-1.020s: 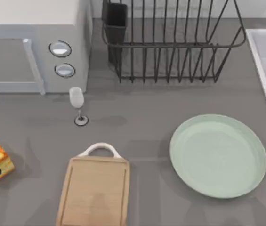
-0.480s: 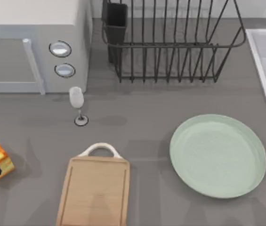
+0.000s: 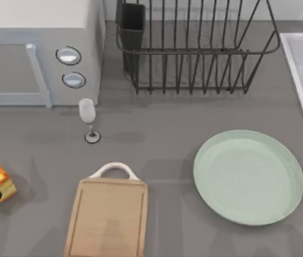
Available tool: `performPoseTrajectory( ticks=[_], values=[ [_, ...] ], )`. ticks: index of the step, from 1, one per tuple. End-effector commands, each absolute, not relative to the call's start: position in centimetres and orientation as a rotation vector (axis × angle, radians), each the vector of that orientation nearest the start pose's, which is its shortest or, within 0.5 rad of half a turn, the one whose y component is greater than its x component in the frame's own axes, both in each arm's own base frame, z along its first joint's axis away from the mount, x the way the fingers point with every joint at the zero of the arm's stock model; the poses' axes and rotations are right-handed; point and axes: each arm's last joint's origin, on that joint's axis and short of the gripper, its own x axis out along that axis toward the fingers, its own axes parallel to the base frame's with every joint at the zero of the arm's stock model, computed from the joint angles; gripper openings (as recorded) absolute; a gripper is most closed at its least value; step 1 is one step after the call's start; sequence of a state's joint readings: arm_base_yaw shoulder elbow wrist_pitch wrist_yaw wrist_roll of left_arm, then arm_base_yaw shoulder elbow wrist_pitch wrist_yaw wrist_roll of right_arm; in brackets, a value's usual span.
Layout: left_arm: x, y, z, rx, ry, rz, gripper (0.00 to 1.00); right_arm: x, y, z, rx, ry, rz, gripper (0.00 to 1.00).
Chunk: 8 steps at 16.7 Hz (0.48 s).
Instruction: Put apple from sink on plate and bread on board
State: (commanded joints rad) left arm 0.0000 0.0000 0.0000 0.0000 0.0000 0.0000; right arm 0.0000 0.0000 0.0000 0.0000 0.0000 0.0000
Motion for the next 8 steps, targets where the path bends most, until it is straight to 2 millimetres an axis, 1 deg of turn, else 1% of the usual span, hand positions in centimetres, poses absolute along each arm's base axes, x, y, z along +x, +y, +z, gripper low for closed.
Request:
performPoseTrajectory(
  ticks=[8],
  values=[
    [10.57,-0.12,16.0,0.0,0.0,0.0,1.0,10.57,-0.14,16.17,-0.002,0.007,-0.002,1.0]
  ],
)
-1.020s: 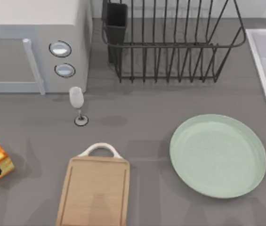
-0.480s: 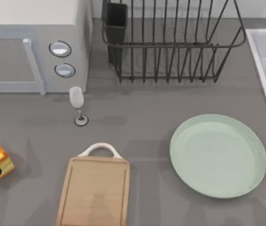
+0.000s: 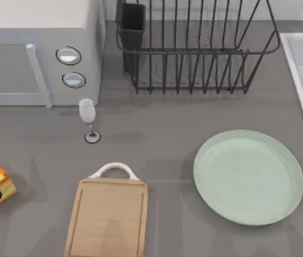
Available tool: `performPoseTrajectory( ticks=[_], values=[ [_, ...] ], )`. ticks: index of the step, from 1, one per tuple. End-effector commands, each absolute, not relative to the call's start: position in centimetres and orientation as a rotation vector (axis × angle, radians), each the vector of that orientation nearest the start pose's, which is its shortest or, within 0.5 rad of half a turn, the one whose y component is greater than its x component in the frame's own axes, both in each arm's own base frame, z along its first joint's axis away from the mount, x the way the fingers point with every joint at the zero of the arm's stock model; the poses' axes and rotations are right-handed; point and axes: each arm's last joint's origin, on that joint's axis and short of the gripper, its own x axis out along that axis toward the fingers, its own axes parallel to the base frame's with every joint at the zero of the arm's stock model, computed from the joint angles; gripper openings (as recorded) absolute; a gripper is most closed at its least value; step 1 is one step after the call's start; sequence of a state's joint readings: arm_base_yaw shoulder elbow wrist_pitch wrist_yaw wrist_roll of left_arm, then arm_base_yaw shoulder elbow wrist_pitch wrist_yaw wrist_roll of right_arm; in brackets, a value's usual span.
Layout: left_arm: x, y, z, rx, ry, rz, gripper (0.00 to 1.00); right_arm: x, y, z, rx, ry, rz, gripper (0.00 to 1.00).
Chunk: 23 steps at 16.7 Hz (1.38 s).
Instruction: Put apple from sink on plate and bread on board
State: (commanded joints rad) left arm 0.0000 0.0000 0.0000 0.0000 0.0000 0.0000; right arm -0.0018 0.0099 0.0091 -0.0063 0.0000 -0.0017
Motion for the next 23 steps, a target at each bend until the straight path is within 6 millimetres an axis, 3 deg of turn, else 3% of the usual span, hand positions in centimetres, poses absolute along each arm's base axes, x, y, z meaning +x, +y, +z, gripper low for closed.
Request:
performPoseTrajectory(
  ticks=[3,7,10,13,18,23],
  values=[
    [10.6,-0.1,16.0,0.0,0.0,0.0,1.0,10.7,-0.3,17.8,-0.017,0.071,-0.018,1.0],
    [10.6,-0.1,16.0,0.0,0.0,0.0,1.0,12.2,-0.8,21.9,-0.05,0.255,-0.053,1.0],
    [10.6,-0.1,16.0,0.0,0.0,0.0,1.0,15.6,-1.6,25.0,-0.073,0.473,-0.077,1.0],
    [10.6,-0.1,16.0,0.0,0.0,0.0,1.0,20.9,-3.0,26.5,-0.083,0.728,-0.089,1.0],
    [10.6,-0.1,16.0,0.0,0.0,0.0,1.0,30.1,-6.5,25.5,-0.072,1.095,-0.082,1.0],
    [10.6,-0.1,16.0,0.0,0.0,0.0,1.0,37.1,-10.2,20.7,-0.033,1.388,-0.046,1.0]
  ],
)
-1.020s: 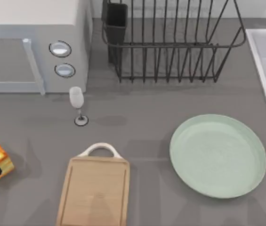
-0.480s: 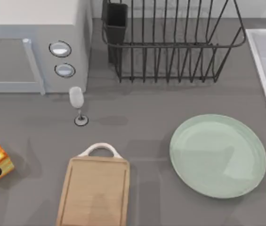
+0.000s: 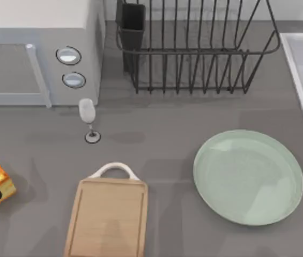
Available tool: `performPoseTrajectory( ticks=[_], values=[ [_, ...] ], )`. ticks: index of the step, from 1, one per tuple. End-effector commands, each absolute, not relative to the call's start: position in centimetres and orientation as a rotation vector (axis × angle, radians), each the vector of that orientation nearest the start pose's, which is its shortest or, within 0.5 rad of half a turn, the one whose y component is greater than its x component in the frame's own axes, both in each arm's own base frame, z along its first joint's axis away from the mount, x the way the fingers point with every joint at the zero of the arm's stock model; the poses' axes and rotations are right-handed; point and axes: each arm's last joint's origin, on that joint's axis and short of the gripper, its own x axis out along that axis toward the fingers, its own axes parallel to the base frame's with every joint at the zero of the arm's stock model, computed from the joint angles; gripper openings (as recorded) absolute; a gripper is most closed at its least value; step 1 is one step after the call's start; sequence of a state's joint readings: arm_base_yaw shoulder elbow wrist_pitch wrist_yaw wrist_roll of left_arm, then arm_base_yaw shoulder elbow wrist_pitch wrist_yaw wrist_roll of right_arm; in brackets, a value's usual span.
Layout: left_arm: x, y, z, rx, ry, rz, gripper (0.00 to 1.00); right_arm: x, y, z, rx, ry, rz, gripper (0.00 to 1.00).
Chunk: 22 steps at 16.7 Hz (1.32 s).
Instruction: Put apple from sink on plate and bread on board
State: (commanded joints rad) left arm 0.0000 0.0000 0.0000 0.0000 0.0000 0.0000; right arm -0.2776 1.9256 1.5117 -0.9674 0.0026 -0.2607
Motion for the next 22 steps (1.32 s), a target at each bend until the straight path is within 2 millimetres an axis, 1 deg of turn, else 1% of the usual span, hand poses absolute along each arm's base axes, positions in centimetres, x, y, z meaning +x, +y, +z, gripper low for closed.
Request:
performPoseTrajectory(
  ticks=[2,5,7,13,14,15,17,22],
  values=[
    [10.6,-0.1,16.0,0.0,0.0,0.0,1.0,38.8,-11.4,18.6,-0.016,1.473,-0.03,1.0],
    [10.6,-0.1,16.0,0.0,0.0,0.0,1.0,40.2,-12.5,16.5,0.003,1.551,-0.013,1.0],
    [10.6,-0.1,16.0,0.0,0.0,0.0,1.0,40.6,-12.8,15.9,0.008,1.571,-0.008,1.0],
    [10.6,-0.1,16.0,0.0,0.0,0.0,1.0,40.6,-12.6,15.8,0.004,1.57,-0.005,1.0],
    [10.6,-0.1,16.0,0.0,0.0,0.0,1.0,40.7,-12.7,15.4,0.005,1.571,-0.005,1.0],
    [10.6,-0.1,16.0,0.0,0.0,0.0,1.0,40.8,-12.8,14.6,0.006,1.573,-0.005,1.0],
    [10.6,-0.1,16.0,0.0,0.0,0.0,1.0,41.1,-13.0,12.4,0.008,1.579,-0.006,1.0],
    [10.6,-0.1,16.0,0.0,0.0,0.0,1.0,41.2,-13.2,5.3,0.011,1.581,-0.007,1.0]
  ],
)
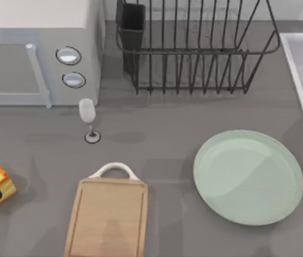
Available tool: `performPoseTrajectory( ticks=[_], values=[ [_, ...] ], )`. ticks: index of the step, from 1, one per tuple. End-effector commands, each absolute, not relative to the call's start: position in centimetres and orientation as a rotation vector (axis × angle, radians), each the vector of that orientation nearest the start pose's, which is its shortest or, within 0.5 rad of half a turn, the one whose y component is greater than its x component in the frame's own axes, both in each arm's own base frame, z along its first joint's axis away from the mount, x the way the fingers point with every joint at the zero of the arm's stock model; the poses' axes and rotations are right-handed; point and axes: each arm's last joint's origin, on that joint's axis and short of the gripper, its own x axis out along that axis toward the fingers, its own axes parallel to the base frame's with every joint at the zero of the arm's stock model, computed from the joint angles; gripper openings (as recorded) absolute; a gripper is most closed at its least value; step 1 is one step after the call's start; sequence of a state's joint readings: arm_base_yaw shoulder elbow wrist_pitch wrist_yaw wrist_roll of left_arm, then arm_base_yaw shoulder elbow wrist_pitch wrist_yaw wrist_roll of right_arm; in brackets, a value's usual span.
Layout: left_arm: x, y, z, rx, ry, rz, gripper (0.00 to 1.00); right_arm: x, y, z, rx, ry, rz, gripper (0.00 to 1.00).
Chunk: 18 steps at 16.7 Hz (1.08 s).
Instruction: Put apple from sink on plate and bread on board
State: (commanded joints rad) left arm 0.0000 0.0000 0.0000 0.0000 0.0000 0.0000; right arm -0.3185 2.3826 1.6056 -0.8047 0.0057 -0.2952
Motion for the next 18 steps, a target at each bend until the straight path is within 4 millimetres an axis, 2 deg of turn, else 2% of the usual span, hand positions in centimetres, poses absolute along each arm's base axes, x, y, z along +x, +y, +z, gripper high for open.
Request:
performPoseTrajectory(
  ticks=[3,5,10,18],
  values=[
    [10.6,-0.1,16.0,0.0,0.0,0.0,1.0,40.9,-13.0,2.1,0.009,1.574,-0.008,1.0],
    [10.6,-0.1,16.0,0.0,0.0,0.0,1.0,40.6,-12.9,0.9,0.008,1.571,-0.008,1.0],
    [10.6,-0.1,16.0,0.0,0.0,0.0,1.0,40.6,-12.8,0.6,0.008,1.571,-0.008,1.0],
    [10.6,-0.1,16.0,0.0,0.0,0.0,1.0,40.6,-12.8,0.6,0.008,1.571,-0.008,0.4]
  ],
)
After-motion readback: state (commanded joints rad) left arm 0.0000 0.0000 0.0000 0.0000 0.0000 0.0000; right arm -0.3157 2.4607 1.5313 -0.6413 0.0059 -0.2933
